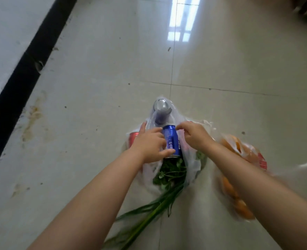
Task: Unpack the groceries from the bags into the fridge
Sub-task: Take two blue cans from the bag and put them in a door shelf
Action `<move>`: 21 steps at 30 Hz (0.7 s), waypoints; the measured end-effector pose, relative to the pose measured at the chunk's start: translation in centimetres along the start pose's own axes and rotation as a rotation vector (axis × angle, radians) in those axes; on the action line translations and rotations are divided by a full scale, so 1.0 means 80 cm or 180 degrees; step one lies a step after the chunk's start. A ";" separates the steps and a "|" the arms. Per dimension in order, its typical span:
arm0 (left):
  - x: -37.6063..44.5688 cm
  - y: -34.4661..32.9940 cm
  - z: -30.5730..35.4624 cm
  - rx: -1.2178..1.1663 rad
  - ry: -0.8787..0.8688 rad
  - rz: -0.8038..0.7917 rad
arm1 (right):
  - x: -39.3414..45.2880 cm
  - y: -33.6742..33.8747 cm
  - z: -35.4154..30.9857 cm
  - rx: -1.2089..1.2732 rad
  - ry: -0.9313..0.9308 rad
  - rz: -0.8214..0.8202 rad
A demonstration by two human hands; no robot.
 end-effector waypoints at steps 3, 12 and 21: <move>0.023 -0.024 -0.042 0.0854 0.0336 -0.0196 | 0.035 -0.028 0.024 -0.0249 -0.0028 -0.0233; 0.033 -0.017 -0.100 0.1173 0.0872 0.0146 | 0.063 -0.046 0.031 -0.1089 -0.0201 -0.0081; 0.074 0.027 -0.088 0.1252 0.0822 0.0720 | 0.074 -0.062 0.035 -0.0866 -0.0203 -0.0168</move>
Point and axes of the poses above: each hand's wrist, its own x-axis towards the middle knuckle, its own y-axis out of the back of the hand, z = x × y, the point moved 9 cm from there along x, towards the middle knuckle, and after that the axes turned 11 degrees about x, right-handed, at the moved point
